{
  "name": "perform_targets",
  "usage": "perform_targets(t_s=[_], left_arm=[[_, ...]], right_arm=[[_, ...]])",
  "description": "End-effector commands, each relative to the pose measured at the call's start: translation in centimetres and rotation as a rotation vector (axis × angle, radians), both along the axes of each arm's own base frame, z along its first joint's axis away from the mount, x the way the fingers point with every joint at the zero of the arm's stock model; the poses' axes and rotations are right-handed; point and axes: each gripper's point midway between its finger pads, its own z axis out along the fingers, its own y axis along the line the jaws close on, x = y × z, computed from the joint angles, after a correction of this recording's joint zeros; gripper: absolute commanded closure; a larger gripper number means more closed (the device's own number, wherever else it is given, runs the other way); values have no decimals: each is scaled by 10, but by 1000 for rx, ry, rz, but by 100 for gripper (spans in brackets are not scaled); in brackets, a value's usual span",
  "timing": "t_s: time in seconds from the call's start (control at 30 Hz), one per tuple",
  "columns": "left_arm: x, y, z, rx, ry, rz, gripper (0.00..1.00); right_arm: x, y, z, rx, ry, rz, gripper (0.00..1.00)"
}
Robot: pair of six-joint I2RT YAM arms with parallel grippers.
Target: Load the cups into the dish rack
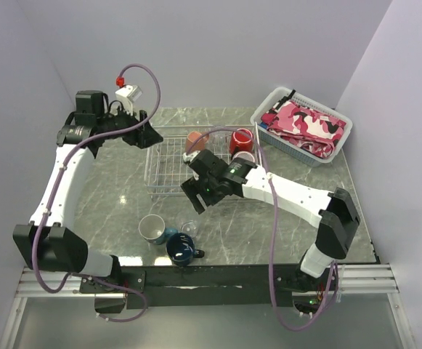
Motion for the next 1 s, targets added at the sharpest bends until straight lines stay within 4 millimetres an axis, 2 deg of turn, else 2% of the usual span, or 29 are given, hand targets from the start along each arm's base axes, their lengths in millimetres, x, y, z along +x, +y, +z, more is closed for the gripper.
perform_targets(t_s=[0.0, 0.13, 0.17, 0.33, 0.63, 0.73, 0.77, 0.83, 0.87, 0.97], left_arm=[[-9, 2, 18, -2, -93, -4, 28], [-9, 2, 10, -7, -70, 9, 28], [-10, 2, 8, -10, -62, 7, 28], [-8, 3, 1, 1, -59, 13, 29], [1, 5, -10, 15, -57, 23, 29], [3, 6, -15, 20, -50, 27, 29], [5, 6, -16, 22, -52, 35, 30], [6, 6, -17, 20, -47, 39, 30], [7, 6, -17, 17, -52, 38, 30], [10, 5, -13, 7, -54, 41, 31]], right_arm=[[7, 13, -20, 11, -7, -5, 12], [10, 22, -30, 19, 3, 20, 12], [9, 23, -40, 0, 21, 26, 12], [7, 30, -48, -2, 53, 47, 13], [2, 35, -71, -27, 108, 67, 27], [0, 34, -80, -35, 124, 72, 40], [0, 34, -83, -38, 130, 73, 49], [-4, 33, -90, -45, 147, 84, 59], [-5, 32, -92, -50, 151, 85, 71], [-5, 29, -94, -57, 146, 88, 86]])
